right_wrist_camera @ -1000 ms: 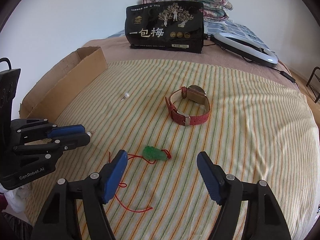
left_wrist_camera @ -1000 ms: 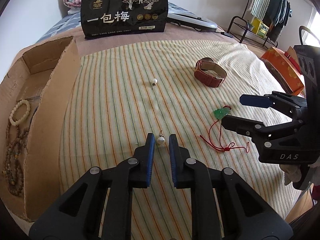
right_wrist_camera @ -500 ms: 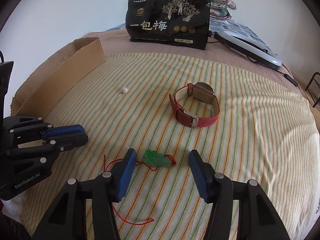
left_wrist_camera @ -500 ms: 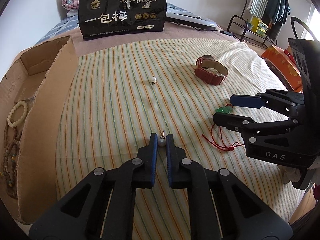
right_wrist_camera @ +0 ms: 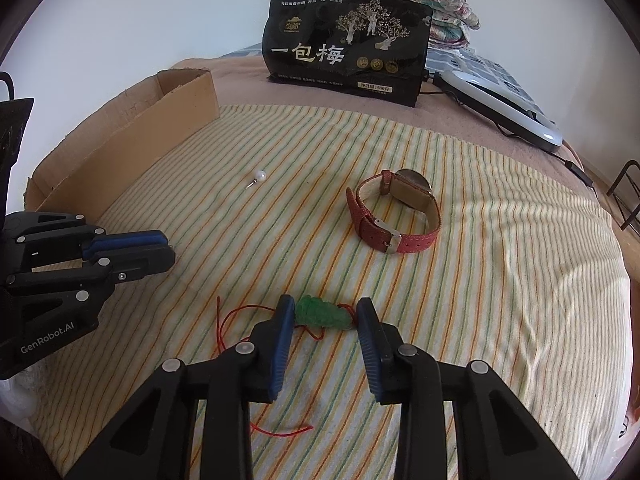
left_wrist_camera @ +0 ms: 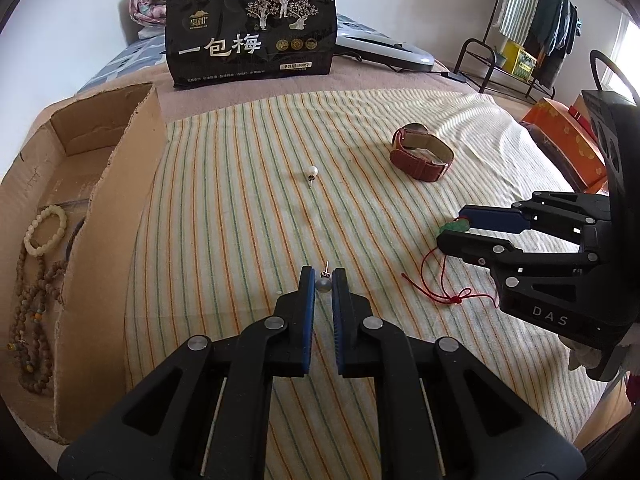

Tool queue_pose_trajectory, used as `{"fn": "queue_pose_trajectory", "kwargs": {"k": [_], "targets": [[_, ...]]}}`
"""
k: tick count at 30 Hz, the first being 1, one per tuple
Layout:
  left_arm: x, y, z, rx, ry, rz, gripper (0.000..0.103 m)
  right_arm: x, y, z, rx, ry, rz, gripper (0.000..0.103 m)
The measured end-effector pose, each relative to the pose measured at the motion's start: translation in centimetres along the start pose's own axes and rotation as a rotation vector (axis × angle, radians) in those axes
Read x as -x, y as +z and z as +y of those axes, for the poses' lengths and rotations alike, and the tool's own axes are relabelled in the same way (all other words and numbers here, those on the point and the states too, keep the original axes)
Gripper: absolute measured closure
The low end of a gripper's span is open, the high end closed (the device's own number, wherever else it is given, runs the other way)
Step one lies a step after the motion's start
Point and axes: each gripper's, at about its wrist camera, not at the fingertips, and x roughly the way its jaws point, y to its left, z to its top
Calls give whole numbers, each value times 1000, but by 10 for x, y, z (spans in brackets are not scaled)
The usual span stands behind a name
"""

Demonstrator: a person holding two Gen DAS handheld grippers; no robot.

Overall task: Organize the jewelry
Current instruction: 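Carry the earring and jade pendant over the cardboard box with both tools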

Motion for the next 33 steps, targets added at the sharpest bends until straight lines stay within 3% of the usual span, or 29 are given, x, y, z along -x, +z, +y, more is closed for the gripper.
{"fn": "queue_pose_trajectory", "kwargs": {"k": [20, 33], "targets": [[64, 10, 2, 10, 7, -113, 97, 66, 18, -15, -48, -19, -99, 71], [118, 15, 13, 2, 38, -193, 97, 114, 38, 4, -35, -19, -181, 71]]}}
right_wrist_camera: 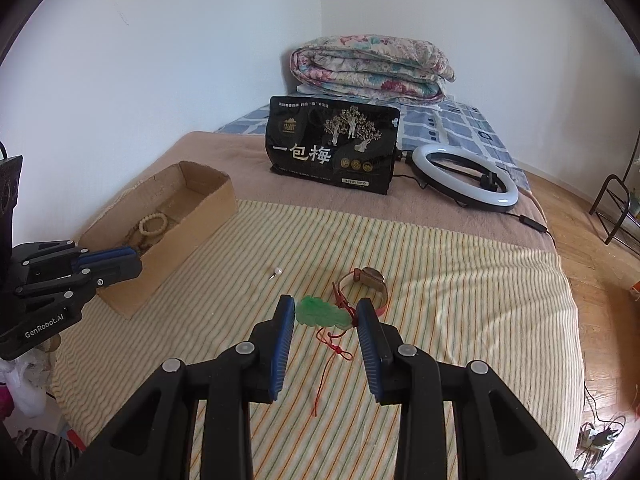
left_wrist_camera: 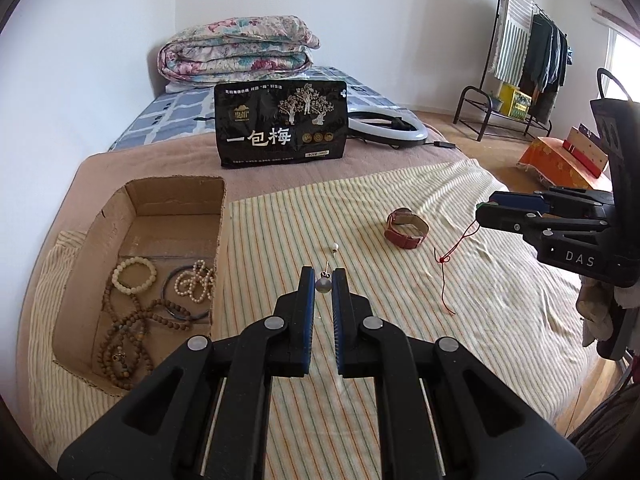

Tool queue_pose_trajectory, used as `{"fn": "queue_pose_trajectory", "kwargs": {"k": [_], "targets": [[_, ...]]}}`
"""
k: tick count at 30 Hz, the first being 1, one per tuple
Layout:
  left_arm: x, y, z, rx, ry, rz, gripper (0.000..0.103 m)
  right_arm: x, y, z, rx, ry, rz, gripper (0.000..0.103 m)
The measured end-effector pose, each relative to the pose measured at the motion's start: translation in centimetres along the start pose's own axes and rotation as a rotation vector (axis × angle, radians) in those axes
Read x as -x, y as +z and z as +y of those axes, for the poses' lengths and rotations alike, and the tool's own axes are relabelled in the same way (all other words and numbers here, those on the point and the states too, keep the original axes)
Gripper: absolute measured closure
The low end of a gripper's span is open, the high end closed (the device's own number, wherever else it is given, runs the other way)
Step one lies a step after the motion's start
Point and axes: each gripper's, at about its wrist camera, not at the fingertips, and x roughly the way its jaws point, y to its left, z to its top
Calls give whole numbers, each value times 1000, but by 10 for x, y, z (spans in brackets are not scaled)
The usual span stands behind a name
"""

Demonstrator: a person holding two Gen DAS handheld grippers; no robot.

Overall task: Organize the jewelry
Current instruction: 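Carry the earring and jade pendant over the cardboard box with both tools, then open both tools to drop the earring and pendant into the box, withdraw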

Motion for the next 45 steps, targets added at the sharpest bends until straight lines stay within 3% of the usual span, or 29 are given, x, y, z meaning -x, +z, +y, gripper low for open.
{"fn": "queue_pose_trajectory", "kwargs": {"k": [19, 33, 45], "targets": [[50, 9, 59, 25, 113, -82, 97, 24, 54, 64, 37, 110, -81, 71], [65, 6, 107, 69, 178, -100, 97, 3, 90, 128, 84, 198, -104, 71], [61, -5, 153, 126, 213, -61, 97, -25, 113, 166, 94, 264, -103, 71]]}}
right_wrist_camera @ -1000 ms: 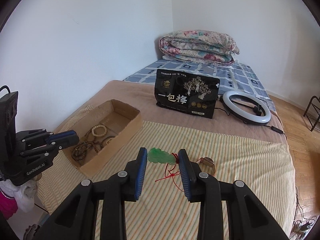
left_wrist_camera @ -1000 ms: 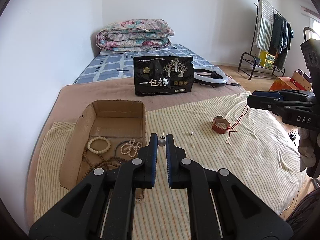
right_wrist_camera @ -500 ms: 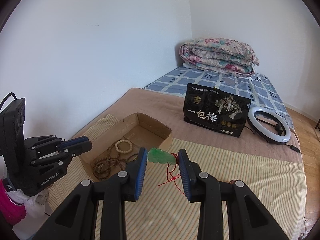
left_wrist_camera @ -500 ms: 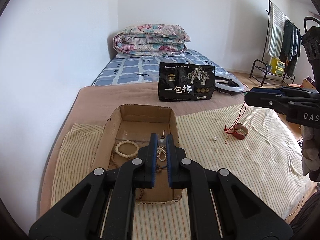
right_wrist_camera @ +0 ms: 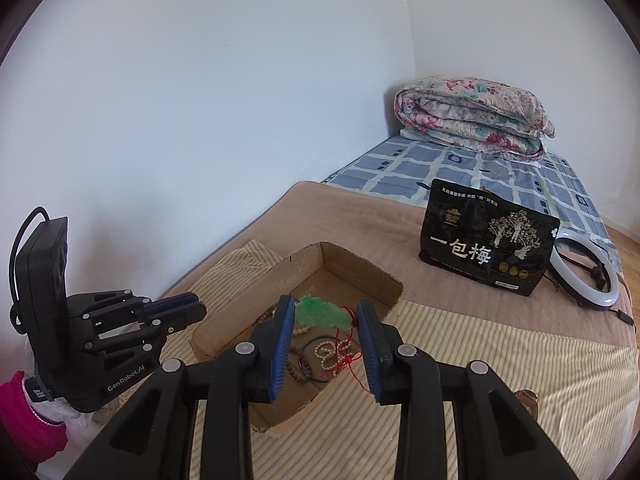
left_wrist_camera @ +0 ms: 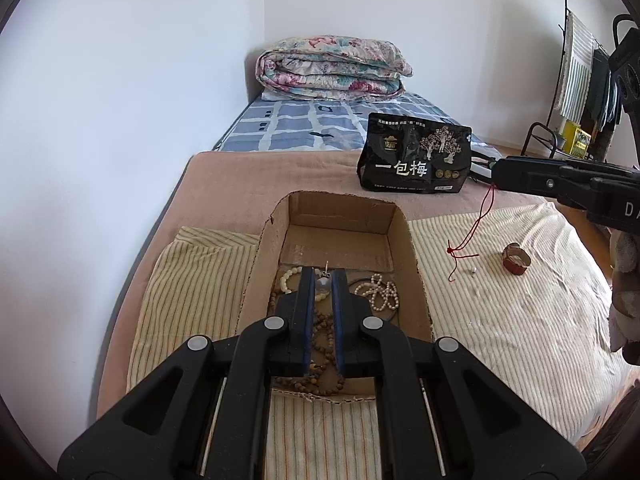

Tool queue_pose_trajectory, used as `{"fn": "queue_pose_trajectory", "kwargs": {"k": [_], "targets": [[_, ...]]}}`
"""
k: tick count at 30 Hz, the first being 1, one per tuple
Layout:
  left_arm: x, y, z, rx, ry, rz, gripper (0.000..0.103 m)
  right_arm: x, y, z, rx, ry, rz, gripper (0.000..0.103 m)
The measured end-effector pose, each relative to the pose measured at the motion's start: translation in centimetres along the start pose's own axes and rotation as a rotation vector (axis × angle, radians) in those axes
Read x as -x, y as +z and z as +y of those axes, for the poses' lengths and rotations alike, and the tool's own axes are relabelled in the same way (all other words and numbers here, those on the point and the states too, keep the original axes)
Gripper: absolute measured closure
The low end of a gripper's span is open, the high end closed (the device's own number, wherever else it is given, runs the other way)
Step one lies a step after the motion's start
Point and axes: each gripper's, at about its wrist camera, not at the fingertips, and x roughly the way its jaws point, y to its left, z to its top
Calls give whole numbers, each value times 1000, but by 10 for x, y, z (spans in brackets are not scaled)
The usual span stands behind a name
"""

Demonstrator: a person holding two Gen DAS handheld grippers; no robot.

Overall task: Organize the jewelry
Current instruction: 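Open both tools to drop the earring and pendant into the box, withdraw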

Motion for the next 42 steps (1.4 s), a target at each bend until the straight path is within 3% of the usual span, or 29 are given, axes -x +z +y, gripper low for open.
{"fn": "queue_pose_trajectory", "kwargs": {"k": [19, 35, 38, 39, 40, 41, 42], "targets": [[-51, 2, 21, 52, 0, 50, 97, -86, 19, -12, -22, -18, 48, 71], [-81, -1, 13, 36, -10, 102, 97, -136, 4, -32, -69, -29, 135, 69], [-85, -1, 13, 40, -7, 120, 96, -135, 2, -34, -82, -43, 133, 43], [-86, -1, 12, 41, -4, 124, 94, -134, 2, -35, -87, -55, 125, 28], [-87, -2, 12, 44, 1, 127, 80, -132, 2, -36, -91, -62, 117, 18], [-86, -2, 12, 47, 6, 125, 60, -130, 1, -36, -94, -67, 112, 16], [-85, -2, 12, 51, 9, 116, 52, -130, 2, -37, -96, -73, 112, 13]]}}
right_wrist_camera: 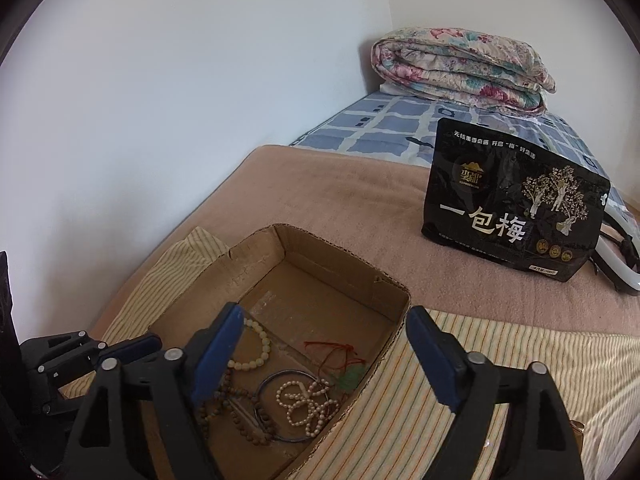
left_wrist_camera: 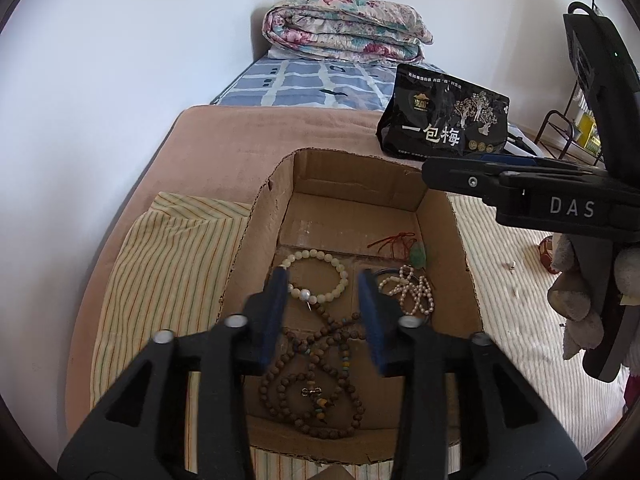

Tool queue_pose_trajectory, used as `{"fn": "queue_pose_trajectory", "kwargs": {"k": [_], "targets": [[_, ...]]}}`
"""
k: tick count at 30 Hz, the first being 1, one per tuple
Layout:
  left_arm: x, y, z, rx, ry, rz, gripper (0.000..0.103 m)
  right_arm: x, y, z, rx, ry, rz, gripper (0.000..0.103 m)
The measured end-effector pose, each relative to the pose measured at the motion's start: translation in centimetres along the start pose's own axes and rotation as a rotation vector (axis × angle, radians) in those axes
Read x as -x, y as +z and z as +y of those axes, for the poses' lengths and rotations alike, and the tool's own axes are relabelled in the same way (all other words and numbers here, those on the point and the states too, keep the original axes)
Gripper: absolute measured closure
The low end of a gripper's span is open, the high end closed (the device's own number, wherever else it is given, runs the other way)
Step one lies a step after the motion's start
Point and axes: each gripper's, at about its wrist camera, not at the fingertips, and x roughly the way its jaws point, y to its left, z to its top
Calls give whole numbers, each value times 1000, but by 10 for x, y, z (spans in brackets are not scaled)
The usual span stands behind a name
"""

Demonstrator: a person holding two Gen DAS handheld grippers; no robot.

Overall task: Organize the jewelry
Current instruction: 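Open both tools to drop the earring and pendant into the box, withdraw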

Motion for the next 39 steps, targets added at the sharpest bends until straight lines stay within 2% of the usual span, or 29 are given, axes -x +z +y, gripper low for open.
{"fn": "queue_pose_trajectory", "kwargs": {"k": [1, 3, 6, 14, 25, 39], "targets": [[2, 0, 0, 2, 1, -13, 49, 0, 0, -1, -2, -8, 1, 10], [4, 0, -2, -4, 7, -18, 48, 1, 0, -2, -2, -25, 0, 4], [6, -1, -3, -8, 10, -20, 48, 4, -1, -5, -7, -41, -6, 0], [7, 0, -3, -7, 9, -21, 48, 13, -1, -7, 0, -63, -14, 0], [30, 3, -18, -17, 9, -42, 48, 44, -2, -12, 6, -94, -53, 0], [52, 8, -55, -53, -25, -68, 48, 97, -19, -47, -43, -165, -91, 0]]}}
